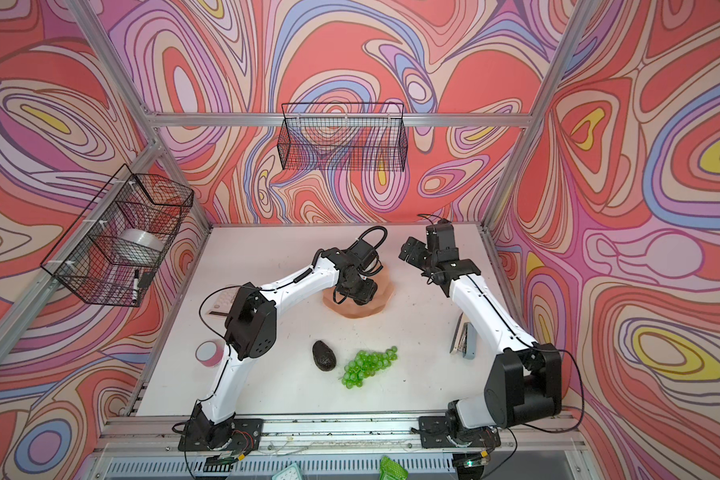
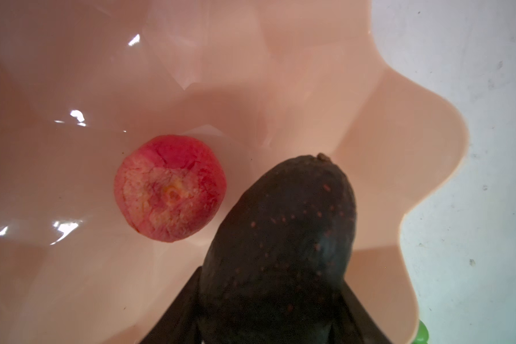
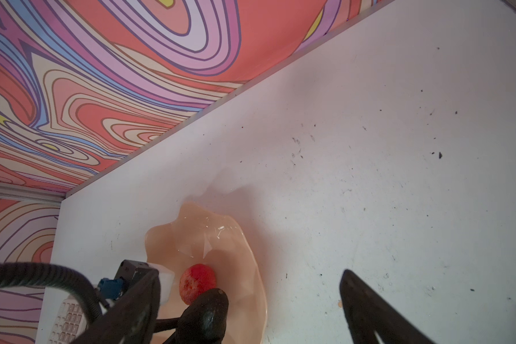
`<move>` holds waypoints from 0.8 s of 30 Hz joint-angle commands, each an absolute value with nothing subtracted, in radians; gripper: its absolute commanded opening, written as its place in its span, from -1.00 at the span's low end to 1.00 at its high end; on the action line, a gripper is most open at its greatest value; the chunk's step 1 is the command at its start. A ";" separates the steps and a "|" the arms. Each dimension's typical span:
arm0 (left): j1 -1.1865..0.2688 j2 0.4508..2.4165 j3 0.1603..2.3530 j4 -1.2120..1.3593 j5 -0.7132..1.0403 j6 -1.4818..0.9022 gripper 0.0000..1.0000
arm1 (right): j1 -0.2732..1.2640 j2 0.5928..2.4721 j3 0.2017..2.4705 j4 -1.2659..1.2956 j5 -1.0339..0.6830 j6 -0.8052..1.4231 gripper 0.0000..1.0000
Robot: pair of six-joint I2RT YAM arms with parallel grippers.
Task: Place and organize the fake fruits in the fruit bowl
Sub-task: 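Carry the avocado with the left gripper into the bowl beside the apple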
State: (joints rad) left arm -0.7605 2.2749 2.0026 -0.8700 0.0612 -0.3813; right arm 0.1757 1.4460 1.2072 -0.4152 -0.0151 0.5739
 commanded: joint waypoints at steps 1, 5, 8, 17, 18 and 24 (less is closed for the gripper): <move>-0.762 2.306 2.033 -0.909 0.058 -0.402 -0.01 | 0.170 1.461 1.224 -0.407 -0.022 0.563 0.94; -0.764 2.322 2.034 -0.910 0.060 -0.412 0.01 | 0.168 1.465 1.225 -0.407 -0.023 0.562 0.94; -0.763 2.329 2.038 -0.916 0.065 -0.418 0.05 | 0.167 1.465 1.227 -0.407 -0.026 0.564 0.93; -0.763 2.278 2.039 -0.922 0.055 -0.435 0.32 | 0.166 1.462 1.239 -0.418 -0.016 0.550 0.93; -0.762 2.266 2.039 -0.923 0.050 -0.436 0.32 | 0.165 1.462 1.243 -0.422 -0.013 0.546 0.93; -0.759 2.161 2.025 -0.924 -0.015 -0.444 0.36 | 0.165 1.455 1.258 -0.443 -0.020 0.512 0.91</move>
